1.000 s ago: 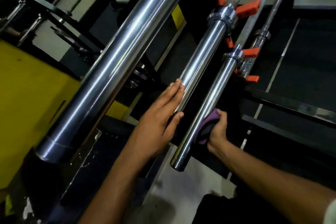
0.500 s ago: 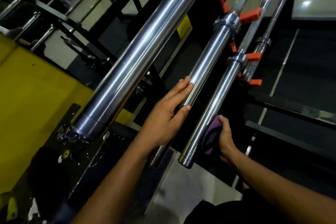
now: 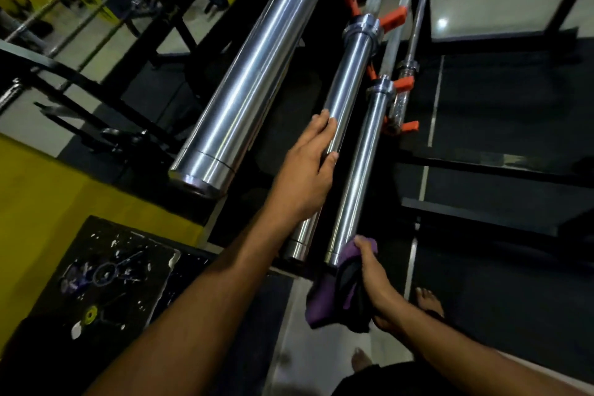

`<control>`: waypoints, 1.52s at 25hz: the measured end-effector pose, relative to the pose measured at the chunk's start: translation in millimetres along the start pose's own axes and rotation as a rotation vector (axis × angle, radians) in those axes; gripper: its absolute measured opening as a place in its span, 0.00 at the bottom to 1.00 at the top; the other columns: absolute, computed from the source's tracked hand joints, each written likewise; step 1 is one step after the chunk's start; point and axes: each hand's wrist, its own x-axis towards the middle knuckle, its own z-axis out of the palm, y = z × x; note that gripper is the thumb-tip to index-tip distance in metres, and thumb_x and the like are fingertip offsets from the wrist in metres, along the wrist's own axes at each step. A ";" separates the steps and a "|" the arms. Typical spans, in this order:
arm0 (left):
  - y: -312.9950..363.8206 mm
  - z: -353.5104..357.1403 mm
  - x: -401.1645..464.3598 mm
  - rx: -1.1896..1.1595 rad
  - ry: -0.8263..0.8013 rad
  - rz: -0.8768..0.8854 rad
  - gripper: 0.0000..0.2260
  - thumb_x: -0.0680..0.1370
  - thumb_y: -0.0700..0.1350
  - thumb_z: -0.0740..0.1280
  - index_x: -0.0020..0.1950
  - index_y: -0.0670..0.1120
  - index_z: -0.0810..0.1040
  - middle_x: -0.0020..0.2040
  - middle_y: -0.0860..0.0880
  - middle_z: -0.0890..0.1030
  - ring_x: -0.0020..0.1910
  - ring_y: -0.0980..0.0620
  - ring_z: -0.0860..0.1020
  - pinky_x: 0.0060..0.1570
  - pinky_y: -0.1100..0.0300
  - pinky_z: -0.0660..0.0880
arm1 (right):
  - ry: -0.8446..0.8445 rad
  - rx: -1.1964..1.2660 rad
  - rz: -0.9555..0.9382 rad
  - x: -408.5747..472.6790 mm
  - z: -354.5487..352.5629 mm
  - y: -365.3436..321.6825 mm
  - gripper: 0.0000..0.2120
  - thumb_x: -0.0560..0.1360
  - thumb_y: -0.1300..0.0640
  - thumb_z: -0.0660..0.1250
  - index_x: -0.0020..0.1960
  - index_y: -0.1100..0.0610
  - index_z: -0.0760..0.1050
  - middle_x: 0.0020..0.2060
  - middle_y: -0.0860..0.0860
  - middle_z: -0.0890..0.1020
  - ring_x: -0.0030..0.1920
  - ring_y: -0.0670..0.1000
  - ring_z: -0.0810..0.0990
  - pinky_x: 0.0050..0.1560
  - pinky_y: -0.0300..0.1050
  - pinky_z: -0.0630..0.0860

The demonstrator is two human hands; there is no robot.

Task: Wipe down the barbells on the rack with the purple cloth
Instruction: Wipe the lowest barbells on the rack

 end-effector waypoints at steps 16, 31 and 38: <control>2.5 -3.5 -1.7 -0.006 0.013 0.012 0.23 0.82 0.38 0.62 0.77 0.41 0.64 0.80 0.48 0.60 0.79 0.52 0.57 0.70 0.72 0.48 | 0.169 0.142 -0.379 34.2 29.1 -61.4 0.17 0.83 0.42 0.56 0.47 0.52 0.76 0.39 0.54 0.78 0.43 0.54 0.76 0.46 0.51 0.76; -3.4 -3.3 3.6 -0.049 -0.043 0.030 0.26 0.83 0.43 0.63 0.79 0.41 0.60 0.82 0.47 0.54 0.80 0.52 0.49 0.70 0.70 0.44 | 0.221 -0.440 -0.423 25.5 32.6 -45.9 0.27 0.81 0.34 0.47 0.53 0.50 0.77 0.58 0.52 0.78 0.54 0.53 0.78 0.59 0.49 0.72; -11.1 1.7 8.2 0.110 -0.134 0.112 0.30 0.84 0.49 0.61 0.81 0.41 0.52 0.82 0.44 0.46 0.81 0.49 0.42 0.79 0.55 0.44 | 0.109 -0.766 -0.622 -17.7 -28.8 -21.9 0.24 0.81 0.38 0.57 0.71 0.49 0.73 0.60 0.51 0.82 0.54 0.44 0.81 0.54 0.40 0.75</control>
